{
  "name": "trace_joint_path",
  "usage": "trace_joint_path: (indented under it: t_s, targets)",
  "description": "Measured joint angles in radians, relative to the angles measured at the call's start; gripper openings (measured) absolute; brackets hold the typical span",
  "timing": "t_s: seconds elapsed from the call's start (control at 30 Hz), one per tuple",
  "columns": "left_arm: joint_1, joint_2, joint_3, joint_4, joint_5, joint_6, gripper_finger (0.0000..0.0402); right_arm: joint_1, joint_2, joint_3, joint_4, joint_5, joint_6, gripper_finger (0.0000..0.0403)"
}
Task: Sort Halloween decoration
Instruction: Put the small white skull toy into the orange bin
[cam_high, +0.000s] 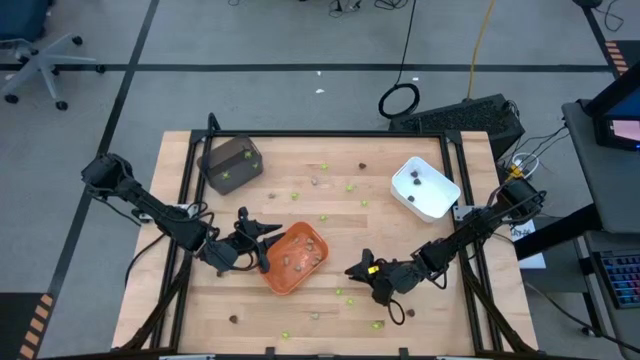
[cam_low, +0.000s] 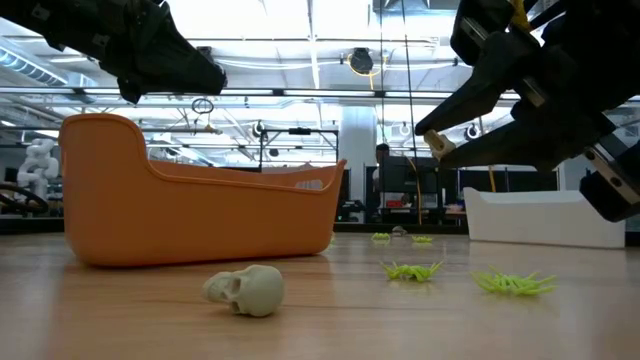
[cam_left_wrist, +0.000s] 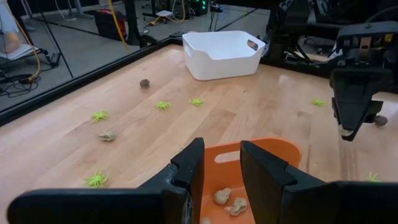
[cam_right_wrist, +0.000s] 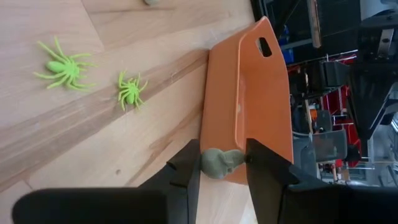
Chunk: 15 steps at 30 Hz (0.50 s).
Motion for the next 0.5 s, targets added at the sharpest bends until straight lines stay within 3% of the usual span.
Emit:
trace_joint_path:
  t_s: [0.27, 0.5]
  targets:
    - [0.000, 0.000, 0.000, 0.001, 0.000, 0.000, 0.0102, 0.000, 0.000, 0.000, 0.047, -0.004, 0.018, 0.0086]
    - [0.000, 0.000, 0.000, 0.001, 0.000, 0.000, 0.0102, 0.000, 0.000, 0.000, 0.106, -0.009, 0.213, 0.0086]
